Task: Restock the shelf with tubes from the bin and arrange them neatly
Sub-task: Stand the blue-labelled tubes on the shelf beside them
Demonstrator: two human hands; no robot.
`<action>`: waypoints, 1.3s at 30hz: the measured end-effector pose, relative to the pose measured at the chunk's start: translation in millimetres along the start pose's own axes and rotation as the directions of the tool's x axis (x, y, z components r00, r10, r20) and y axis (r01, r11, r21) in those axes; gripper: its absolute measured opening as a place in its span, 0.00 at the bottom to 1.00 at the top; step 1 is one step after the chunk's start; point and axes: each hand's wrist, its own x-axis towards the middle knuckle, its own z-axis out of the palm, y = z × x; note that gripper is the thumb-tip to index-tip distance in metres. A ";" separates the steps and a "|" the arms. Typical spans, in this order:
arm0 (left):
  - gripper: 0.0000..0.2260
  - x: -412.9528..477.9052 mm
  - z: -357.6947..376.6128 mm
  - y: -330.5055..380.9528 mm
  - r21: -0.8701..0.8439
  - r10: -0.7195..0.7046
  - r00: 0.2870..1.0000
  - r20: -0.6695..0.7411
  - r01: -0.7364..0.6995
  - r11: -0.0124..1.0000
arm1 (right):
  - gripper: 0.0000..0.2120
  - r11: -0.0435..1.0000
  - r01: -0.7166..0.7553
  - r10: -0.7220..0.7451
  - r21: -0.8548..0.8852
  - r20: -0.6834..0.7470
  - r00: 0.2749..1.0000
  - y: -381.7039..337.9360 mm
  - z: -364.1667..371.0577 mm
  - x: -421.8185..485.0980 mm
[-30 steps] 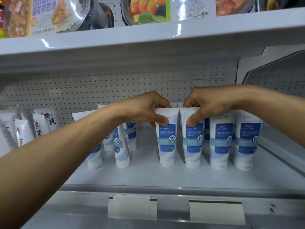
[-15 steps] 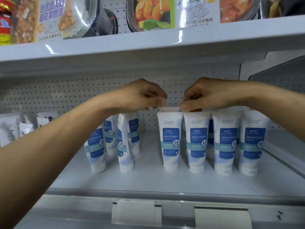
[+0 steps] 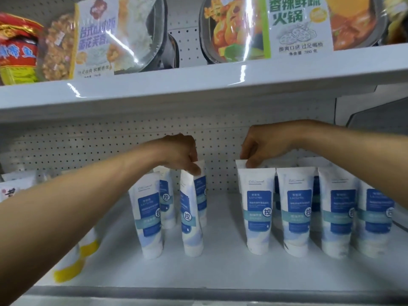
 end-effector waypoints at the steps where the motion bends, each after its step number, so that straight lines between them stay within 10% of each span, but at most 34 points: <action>1: 0.16 2.3 0.4 0.3 -0.013 0.020 1.000 0.004 -0.020 1.000 | 0.11 1.000 -0.005 0.005 -0.002 0.011 1.000 0.2 1.4 1.8; 11: 0.04 24.8 8.7 15.4 -0.343 0.188 0.982 0.000 -0.176 0.923 | 0.06 0.998 0.013 -0.010 0.069 -0.037 0.999 6.0 8.6 4.4; 32: 0.05 22.7 10.8 17.3 -0.364 0.187 0.981 0.044 -0.159 0.918 | 0.07 0.994 0.062 -0.059 0.095 -0.032 0.998 8.8 8.2 4.6; 39: 0.07 -13.7 -10.8 7.5 -0.487 0.150 0.967 -0.207 -0.235 0.842 | 0.07 0.974 0.170 -0.126 0.149 -0.264 0.956 1.6 1.2 -16.9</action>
